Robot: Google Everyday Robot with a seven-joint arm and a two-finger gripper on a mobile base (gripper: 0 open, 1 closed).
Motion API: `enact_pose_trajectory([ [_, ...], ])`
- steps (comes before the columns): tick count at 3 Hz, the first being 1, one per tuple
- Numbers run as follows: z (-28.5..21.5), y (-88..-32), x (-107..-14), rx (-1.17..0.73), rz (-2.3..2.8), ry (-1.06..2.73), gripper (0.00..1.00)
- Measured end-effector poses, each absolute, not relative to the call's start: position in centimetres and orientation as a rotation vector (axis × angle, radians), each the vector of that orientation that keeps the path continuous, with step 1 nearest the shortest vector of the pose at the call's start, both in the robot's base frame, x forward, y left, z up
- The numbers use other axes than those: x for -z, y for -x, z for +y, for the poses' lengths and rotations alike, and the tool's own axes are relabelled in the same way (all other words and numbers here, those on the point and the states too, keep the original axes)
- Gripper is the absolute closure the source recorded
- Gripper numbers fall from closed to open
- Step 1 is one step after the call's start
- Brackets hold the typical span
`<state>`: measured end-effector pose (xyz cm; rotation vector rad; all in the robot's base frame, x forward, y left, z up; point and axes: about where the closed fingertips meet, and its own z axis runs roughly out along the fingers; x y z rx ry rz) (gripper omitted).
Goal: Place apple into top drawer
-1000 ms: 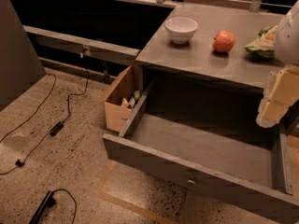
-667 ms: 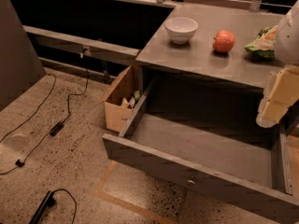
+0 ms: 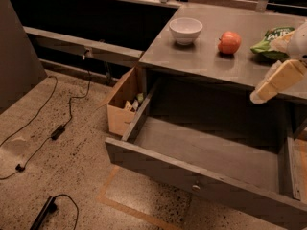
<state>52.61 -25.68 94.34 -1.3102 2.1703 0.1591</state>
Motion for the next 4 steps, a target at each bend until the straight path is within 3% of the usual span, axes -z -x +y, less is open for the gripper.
enact_pose_trajectory([
  [1, -28.6, -58.2, -94.1, -0.248, 2.052, 1.08, 0.0],
  [2, -31.5, -61.2, -95.0, -0.194, 2.025, 0.856, 0.0],
  [4, -33.0, -63.2, -94.4, -0.153, 2.017, 0.724, 0.0],
])
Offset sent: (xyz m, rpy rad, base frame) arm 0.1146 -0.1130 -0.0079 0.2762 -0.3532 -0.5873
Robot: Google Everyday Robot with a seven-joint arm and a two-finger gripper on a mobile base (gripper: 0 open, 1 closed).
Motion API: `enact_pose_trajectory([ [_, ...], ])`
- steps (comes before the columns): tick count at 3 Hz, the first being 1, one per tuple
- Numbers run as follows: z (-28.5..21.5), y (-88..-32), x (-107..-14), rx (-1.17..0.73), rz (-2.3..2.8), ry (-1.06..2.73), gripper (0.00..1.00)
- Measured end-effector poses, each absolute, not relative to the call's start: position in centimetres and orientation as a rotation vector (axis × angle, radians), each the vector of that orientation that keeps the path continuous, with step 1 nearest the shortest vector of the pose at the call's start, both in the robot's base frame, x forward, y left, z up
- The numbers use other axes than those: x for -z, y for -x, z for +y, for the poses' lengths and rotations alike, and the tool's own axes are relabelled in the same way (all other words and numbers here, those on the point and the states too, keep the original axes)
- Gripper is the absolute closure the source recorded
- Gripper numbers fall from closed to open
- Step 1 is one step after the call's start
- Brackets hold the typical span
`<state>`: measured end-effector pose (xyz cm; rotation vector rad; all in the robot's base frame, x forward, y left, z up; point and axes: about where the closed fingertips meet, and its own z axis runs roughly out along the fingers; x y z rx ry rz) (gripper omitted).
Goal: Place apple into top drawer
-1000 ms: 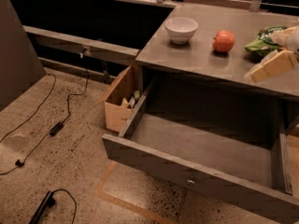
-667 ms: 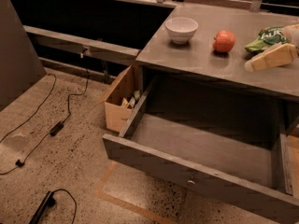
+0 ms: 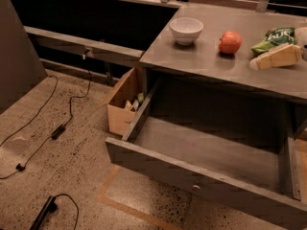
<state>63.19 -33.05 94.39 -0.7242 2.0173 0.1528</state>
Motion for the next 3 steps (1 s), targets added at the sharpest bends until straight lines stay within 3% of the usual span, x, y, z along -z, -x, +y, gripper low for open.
enact_pose_trajectory([
  [3, -32.3, -68.1, -92.1, -0.23, 1.874, 0.659, 0.0],
])
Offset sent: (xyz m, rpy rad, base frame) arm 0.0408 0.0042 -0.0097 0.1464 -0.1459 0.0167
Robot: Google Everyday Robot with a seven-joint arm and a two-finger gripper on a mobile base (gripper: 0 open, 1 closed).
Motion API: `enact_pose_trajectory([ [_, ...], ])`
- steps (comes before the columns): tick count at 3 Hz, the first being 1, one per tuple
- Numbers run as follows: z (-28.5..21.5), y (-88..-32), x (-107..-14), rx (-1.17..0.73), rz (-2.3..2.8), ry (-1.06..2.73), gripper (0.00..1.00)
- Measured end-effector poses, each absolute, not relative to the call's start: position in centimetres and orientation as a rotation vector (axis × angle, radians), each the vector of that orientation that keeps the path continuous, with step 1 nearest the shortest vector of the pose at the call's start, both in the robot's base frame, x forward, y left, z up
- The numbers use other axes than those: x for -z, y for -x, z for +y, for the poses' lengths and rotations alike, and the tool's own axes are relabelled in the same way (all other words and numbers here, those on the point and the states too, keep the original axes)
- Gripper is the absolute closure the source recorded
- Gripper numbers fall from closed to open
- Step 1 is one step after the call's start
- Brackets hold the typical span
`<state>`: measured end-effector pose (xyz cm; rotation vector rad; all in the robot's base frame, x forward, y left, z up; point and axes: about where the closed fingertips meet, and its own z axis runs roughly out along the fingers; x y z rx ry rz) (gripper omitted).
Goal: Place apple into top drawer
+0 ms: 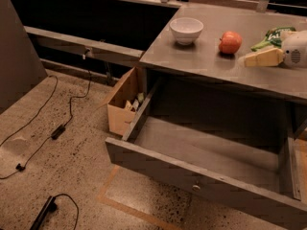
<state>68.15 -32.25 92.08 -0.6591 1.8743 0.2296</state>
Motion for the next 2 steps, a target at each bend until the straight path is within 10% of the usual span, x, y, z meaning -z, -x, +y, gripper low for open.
enact_pose_trajectory([
  [2, -32.5, -73.1, -90.3, -0.209, 1.838, 0.606, 0.0],
])
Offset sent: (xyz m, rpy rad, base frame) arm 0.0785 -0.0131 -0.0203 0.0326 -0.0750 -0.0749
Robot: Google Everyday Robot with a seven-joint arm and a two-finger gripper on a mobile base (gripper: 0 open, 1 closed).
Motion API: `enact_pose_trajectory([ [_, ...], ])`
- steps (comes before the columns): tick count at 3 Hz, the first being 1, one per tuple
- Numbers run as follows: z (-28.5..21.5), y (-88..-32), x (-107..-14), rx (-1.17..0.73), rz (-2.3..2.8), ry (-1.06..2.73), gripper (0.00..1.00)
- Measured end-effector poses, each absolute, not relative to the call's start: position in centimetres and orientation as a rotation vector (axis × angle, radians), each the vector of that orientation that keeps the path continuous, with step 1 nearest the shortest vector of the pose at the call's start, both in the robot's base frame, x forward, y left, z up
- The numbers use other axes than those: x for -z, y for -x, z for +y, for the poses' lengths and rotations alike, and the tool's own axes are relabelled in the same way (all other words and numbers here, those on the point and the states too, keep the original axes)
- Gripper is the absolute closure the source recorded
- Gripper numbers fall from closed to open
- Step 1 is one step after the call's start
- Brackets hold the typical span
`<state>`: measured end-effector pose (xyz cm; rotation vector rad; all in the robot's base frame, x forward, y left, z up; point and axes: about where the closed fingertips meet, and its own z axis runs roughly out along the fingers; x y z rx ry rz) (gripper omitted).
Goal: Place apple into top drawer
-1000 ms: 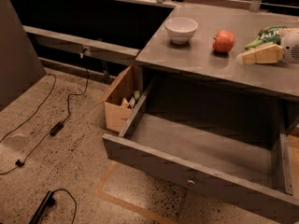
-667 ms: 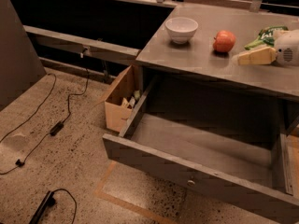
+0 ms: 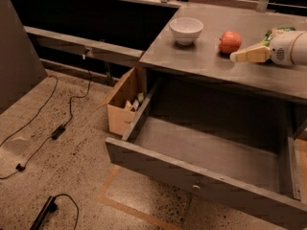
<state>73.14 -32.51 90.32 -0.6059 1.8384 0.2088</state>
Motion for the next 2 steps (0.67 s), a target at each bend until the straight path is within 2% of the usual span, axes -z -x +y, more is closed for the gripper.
enact_pose_trajectory([
  [1, -32.5, -75.4, -90.3, -0.201, 1.818, 0.605, 0.0],
  [2, -32.1, -77.4, -89.6, -0.2, 1.816, 0.63, 0.09],
])
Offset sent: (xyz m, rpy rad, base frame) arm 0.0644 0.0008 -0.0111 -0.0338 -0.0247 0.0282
